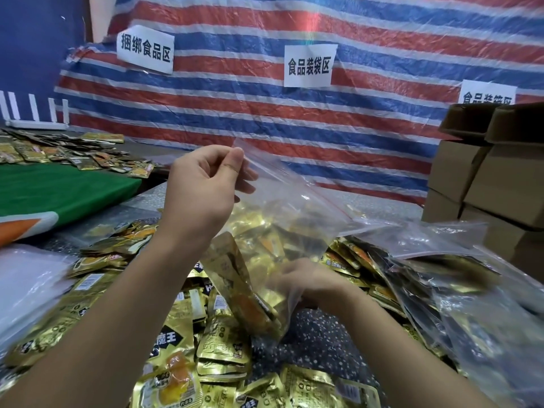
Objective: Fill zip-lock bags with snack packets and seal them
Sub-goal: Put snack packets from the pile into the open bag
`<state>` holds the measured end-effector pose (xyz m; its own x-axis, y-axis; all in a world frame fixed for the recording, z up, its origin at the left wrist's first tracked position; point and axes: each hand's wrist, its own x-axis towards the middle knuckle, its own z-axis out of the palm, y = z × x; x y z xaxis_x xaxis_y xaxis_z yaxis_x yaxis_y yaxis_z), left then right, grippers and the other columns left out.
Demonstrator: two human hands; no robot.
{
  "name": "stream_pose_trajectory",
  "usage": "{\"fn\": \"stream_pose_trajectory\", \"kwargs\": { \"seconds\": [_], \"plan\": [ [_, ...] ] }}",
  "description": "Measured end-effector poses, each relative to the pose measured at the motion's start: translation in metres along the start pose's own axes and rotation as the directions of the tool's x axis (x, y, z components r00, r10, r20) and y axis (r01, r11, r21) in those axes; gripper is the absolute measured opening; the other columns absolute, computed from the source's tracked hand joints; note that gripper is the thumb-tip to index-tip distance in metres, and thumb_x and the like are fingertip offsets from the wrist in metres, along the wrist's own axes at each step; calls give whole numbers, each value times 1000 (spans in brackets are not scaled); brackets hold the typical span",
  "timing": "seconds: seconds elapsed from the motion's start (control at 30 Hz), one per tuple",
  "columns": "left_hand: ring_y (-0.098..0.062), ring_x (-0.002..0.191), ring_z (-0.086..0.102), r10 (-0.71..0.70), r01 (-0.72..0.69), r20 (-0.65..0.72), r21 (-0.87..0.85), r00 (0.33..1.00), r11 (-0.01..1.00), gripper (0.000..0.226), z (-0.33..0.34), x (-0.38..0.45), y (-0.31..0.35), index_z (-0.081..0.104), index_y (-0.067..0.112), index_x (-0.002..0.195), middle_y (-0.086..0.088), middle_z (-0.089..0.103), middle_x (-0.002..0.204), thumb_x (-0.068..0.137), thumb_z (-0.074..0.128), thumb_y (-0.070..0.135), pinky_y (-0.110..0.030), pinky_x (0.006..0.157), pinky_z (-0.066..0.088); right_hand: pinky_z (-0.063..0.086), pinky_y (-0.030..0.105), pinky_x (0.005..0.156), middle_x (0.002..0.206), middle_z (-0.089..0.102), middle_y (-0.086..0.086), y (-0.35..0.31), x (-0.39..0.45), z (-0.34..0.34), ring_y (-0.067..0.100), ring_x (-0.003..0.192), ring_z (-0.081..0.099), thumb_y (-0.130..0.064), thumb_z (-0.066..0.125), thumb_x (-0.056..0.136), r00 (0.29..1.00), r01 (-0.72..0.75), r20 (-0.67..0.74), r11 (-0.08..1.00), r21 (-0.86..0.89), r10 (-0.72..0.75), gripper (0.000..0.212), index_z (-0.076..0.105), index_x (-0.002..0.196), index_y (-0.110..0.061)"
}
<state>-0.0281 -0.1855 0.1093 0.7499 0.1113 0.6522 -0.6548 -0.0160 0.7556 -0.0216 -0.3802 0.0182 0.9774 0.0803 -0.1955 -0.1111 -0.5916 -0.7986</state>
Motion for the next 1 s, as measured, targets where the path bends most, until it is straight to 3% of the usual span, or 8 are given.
{"fn": "stream_pose_trajectory", "kwargs": {
  "seconds": [0.07,0.13,0.2,0.3,0.47,0.63,0.8,1.0],
  "plan": [
    [-11,65,69,-7,7,17,-11,1000,1000,24,0,0,0,68,15,84,7,72,71,101,53,22,-22,55,52,49,26,60,75,68,1,-2,-6,-15,11,61,61,-19,71,86,998,45,-43,996,72,-42,12,69,77,-12],
    [-12,66,70,-20,21,39,-17,999,1000,24,1,-1,1,68,15,83,3,73,73,101,53,22,-23,56,53,55,35,70,88,72,10,-7,-11,-33,19,73,67,-14,69,87,983,131,-148,978,165,-106,13,70,96,-5],
    [-11,66,70,-29,30,54,-22,998,999,23,2,-1,1,69,15,84,2,73,74,101,54,21,-23,56,52,57,31,63,92,74,9,-16,-16,-53,22,76,70,-10,68,90,945,214,-307,928,304,-117,19,68,108,-4],
    [-11,65,69,-33,35,72,-24,997,999,22,4,-2,2,69,15,84,2,73,73,100,55,20,-22,56,53,58,27,61,97,76,10,-36,-32,-80,22,78,74,-9,67,90,889,357,-456,696,623,-47,26,62,115,-2],
    [-10,65,69,-34,36,95,-20,995,999,19,6,-5,3,69,14,87,5,73,72,99,56,19,-23,58,53,59,27,72,109,74,15,-69,-72,-102,23,96,74,-13,63,88,824,566,-504,364,739,-259,42,54,127,-1],
    [-11,66,70,-36,38,109,-24,993,999,19,8,-6,3,69,16,85,5,73,73,99,56,18,-22,56,52,60,32,77,112,74,13,-90,-94,-90,26,100,73,-13,58,95,771,637,-519,437,634,-370,28,61,121,-5],
    [-11,66,70,-34,38,103,-36,994,999,17,8,-6,2,69,15,86,3,74,74,99,57,19,-21,55,52,52,49,101,121,69,18,-93,-93,-74,31,112,68,-7,62,93,711,688,-589,551,472,-384,35,57,126,2],
    [-11,66,71,-34,38,97,-43,995,998,9,8,-5,1,69,16,88,3,74,76,94,63,17,-19,54,52,49,47,105,113,73,13,-84,-89,-67,26,108,70,-25,74,75,692,686,-592,633,359,-413,45,62,115,-8]
  ]
}}
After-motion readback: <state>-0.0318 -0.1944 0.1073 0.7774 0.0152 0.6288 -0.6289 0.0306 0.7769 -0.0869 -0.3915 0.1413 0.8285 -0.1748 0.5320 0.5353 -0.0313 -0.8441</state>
